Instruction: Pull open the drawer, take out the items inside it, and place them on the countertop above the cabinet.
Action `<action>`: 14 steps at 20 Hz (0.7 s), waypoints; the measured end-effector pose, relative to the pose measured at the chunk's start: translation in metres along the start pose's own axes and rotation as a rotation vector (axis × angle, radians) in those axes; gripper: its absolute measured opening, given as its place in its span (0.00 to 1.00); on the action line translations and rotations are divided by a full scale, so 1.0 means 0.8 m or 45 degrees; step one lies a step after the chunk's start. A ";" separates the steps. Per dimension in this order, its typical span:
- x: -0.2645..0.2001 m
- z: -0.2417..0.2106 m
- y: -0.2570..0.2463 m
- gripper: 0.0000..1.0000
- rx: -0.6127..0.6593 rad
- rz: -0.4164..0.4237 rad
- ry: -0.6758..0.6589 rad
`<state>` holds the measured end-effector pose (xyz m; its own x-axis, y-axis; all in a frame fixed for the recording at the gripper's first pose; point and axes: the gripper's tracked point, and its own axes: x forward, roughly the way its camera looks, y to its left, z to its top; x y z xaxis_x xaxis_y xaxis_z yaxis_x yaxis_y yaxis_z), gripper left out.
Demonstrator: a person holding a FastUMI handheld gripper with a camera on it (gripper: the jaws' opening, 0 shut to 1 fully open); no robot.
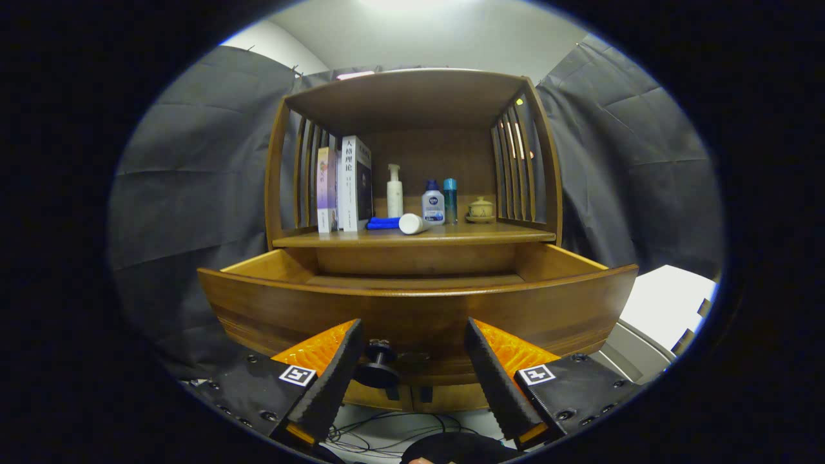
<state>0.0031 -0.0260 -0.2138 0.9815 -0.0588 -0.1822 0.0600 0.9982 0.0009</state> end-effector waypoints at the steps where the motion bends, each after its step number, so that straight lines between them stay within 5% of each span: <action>1: 0.006 -0.007 0.001 0.98 -0.001 -0.008 0.018; 14: 0.035 -0.004 0.007 0.98 -0.022 -0.062 0.002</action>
<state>0.0302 -0.0218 -0.2217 0.9772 -0.1075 -0.1829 0.1047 0.9942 -0.0254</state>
